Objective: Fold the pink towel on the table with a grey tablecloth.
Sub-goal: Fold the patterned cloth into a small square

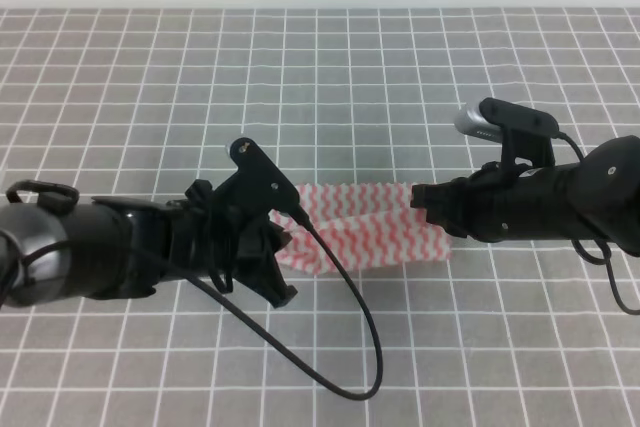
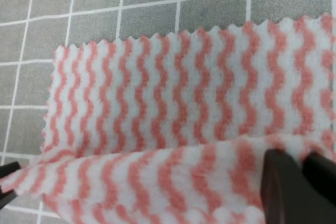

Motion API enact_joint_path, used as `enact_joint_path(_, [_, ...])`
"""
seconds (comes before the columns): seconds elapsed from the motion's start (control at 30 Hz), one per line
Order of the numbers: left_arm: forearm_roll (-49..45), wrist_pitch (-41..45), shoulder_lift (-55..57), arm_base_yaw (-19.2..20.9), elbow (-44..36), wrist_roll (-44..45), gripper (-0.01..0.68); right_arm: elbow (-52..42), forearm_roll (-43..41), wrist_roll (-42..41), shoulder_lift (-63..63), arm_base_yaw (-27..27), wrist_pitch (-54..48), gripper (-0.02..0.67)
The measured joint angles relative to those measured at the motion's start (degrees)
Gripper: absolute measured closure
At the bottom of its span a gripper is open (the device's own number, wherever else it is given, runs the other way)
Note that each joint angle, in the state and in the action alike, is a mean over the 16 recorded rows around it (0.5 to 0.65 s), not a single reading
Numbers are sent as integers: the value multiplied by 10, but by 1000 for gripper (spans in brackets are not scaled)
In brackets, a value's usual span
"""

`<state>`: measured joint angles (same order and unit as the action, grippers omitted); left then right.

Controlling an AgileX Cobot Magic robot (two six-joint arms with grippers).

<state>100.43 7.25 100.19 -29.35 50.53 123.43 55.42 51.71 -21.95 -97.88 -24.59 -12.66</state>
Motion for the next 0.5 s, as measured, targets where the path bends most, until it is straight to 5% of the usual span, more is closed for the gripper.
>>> enact_joint_path(0.5, [-1,-6,-12,0,0,-53,674,0,-2,0,1,0,-8,663])
